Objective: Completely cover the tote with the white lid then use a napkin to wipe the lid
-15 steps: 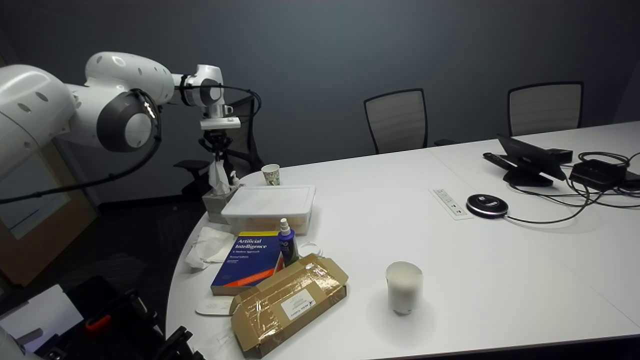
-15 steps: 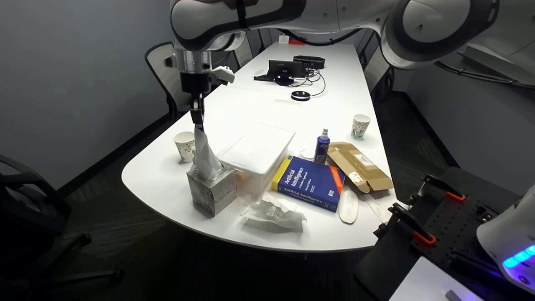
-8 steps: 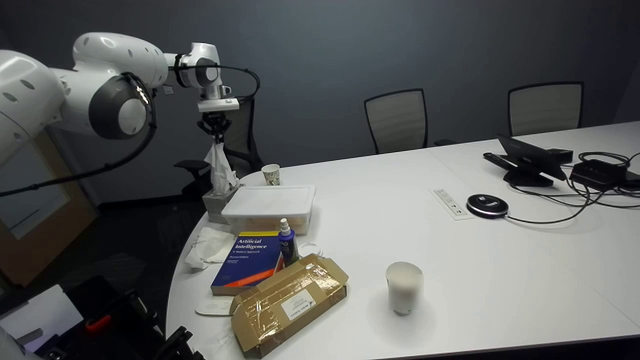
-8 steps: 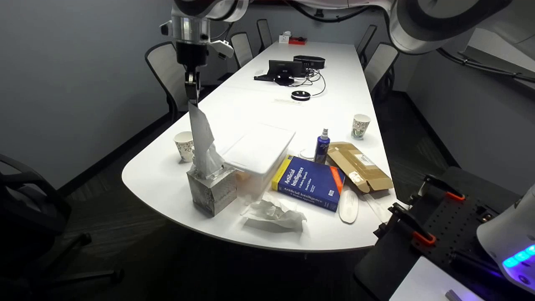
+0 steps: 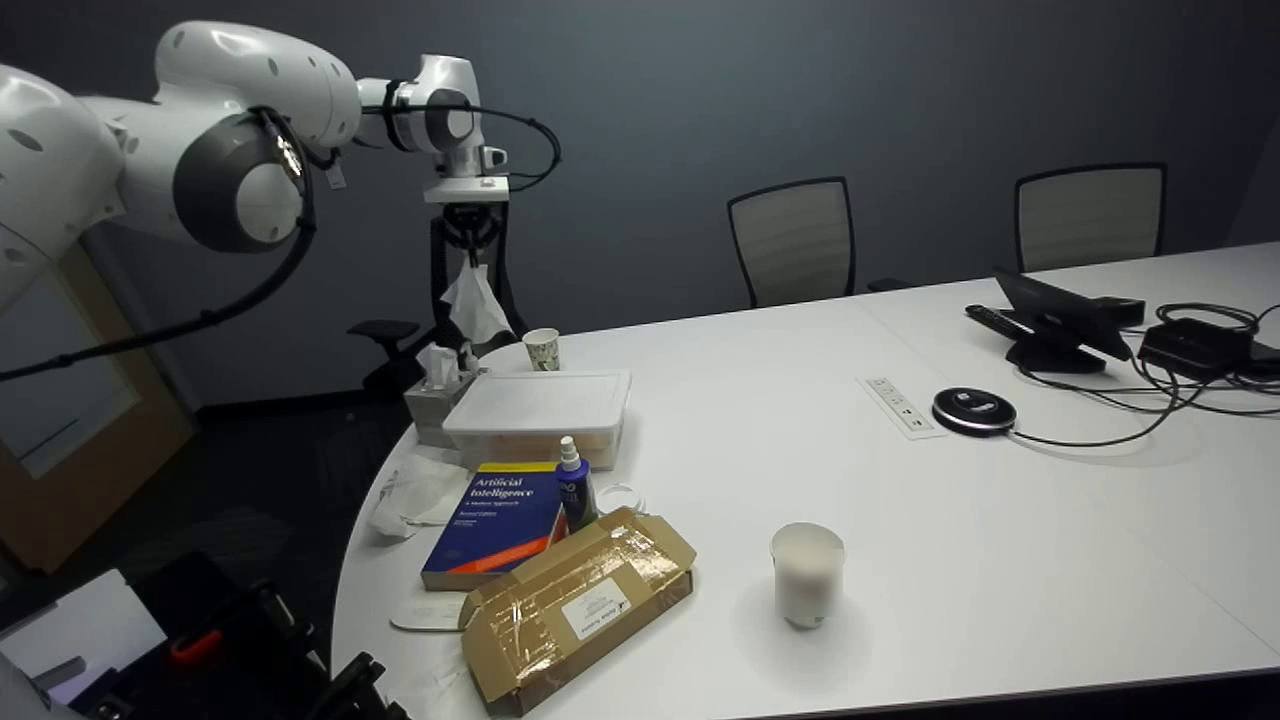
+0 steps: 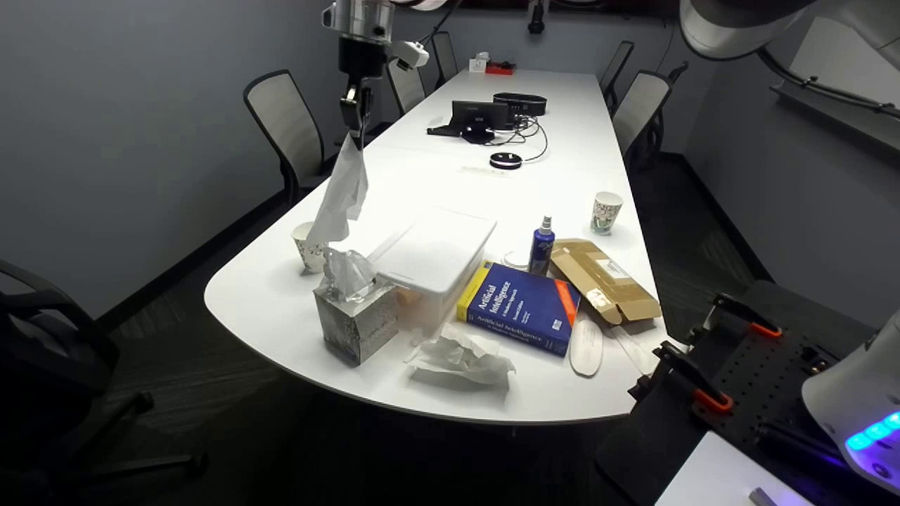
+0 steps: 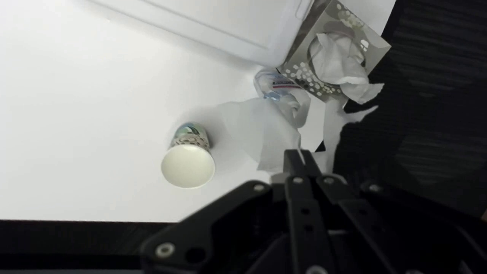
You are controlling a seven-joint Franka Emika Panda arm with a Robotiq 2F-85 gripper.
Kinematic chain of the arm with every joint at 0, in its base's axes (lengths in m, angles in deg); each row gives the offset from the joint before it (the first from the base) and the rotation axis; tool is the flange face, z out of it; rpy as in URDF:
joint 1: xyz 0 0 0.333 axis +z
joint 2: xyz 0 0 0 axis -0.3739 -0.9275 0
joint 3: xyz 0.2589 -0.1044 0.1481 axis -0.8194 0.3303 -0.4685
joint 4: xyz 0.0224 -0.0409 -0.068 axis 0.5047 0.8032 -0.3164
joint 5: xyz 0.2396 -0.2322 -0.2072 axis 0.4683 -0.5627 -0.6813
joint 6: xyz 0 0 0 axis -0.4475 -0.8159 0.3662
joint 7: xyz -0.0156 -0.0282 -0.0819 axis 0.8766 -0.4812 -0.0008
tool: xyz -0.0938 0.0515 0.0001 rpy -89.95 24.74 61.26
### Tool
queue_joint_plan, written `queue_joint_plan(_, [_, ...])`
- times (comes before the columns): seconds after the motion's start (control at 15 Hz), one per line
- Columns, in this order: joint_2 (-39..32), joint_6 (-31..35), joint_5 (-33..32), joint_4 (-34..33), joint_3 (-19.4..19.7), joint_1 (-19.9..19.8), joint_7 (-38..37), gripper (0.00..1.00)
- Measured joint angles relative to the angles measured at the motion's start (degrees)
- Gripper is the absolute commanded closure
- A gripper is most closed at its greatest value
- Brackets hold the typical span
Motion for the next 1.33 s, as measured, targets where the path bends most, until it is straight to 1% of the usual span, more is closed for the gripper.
queue_joint_plan(0.13, [1.4,0.2,0.6,4.0,0.0,-2.4,-1.8,1.0])
queue_joint_plan(0.33, [2.4,0.3,2.7,11.4,-0.2,-5.3,-2.5,1.0])
queue_joint_plan(0.67, [2.4,0.3,6.5,23.2,-1.1,-7.6,-2.5,1.0])
queue_joint_plan(0.87, [2.3,0.2,9.7,27.9,-0.2,-7.0,-2.3,1.0])
queue_joint_plan(1.0, [1.9,0.2,10.0,29.9,0.8,-6.2,-2.3,1.0])
queue_joint_plan(1.33, [-0.2,0.3,9.3,30.3,3.7,-2.9,-2.3,1.0])
